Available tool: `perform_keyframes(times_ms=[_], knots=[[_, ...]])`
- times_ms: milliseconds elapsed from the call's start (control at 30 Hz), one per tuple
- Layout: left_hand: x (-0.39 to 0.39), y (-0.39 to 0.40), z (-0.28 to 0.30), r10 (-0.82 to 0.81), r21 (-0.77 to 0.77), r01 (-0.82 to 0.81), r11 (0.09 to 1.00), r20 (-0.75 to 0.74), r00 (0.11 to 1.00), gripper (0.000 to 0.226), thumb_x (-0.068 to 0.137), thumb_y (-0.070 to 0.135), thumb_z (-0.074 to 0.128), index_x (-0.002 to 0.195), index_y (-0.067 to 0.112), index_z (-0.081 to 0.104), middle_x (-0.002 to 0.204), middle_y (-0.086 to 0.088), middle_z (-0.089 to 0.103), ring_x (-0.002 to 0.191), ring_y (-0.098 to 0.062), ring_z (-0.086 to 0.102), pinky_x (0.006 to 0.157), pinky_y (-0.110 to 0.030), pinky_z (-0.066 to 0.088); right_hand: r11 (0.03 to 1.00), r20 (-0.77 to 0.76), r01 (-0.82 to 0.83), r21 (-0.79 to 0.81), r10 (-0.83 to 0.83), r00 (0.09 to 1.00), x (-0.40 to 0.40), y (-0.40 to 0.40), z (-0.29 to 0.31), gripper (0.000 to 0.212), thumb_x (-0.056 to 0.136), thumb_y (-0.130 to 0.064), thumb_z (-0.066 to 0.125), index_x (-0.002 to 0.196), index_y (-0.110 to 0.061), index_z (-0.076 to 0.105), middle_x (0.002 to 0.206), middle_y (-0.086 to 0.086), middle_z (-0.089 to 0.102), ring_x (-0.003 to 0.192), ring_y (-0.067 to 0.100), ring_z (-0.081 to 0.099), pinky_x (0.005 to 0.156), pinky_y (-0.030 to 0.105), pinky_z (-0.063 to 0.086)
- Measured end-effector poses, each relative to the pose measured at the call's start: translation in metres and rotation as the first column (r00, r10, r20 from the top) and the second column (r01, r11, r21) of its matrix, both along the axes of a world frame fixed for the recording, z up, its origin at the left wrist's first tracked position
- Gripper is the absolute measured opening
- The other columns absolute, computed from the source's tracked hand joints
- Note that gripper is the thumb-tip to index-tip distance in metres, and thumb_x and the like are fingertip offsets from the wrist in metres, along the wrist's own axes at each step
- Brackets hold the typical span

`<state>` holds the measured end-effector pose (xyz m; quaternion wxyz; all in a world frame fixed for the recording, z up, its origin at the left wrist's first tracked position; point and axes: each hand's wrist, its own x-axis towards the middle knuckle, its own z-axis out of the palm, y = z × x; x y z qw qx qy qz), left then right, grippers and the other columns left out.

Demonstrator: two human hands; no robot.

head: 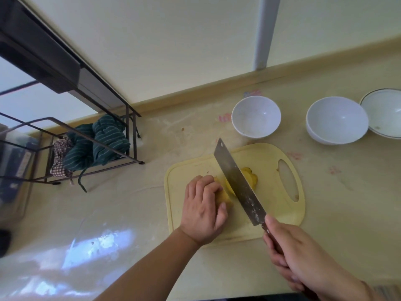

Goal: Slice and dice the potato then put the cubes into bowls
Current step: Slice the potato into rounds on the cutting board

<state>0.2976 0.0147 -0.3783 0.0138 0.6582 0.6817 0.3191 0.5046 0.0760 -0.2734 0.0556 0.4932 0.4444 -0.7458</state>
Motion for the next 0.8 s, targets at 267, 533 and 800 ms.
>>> perform_keyframes(times_ms=[267,533,800], knots=[[-0.002,0.001,-0.005,-0.012,0.034,0.012,0.999,0.013,1.000,0.034,0.106,0.040,0.038,0.115,0.009,0.047,0.119,-0.009,0.045,0.109,-0.032,0.048,0.099,-0.047,0.045,0.957,0.061,-0.116,0.267,0.103,0.993,-0.003,-0.013,0.026,0.055,0.075,-0.068,0.033,0.062,-0.016,0.043,0.045,-0.003,0.038,0.039,0.005,0.034,0.045,0.017,0.029],[-0.002,0.001,-0.013,-0.014,0.061,0.013,0.998,0.016,1.000,0.035,0.092,0.029,0.057,0.118,0.006,0.050,0.119,-0.013,0.050,0.108,-0.034,0.050,0.096,-0.049,0.048,0.915,0.088,-0.139,0.379,0.114,0.990,-0.009,-0.025,0.029,0.048,0.071,-0.073,0.029,0.061,-0.034,0.053,0.045,-0.005,0.044,0.044,0.006,0.041,0.053,0.023,0.030],[-0.003,0.003,-0.015,-0.019,0.073,0.017,0.997,0.020,1.000,0.034,0.101,0.035,0.047,0.116,0.005,0.051,0.113,-0.018,0.055,0.106,-0.035,0.051,0.095,-0.050,0.047,0.896,0.151,-0.089,0.434,0.026,0.988,-0.009,-0.037,0.027,0.095,0.031,-0.108,0.004,0.074,-0.041,0.056,0.044,-0.004,0.055,0.045,-0.004,0.054,0.058,0.028,0.042]])
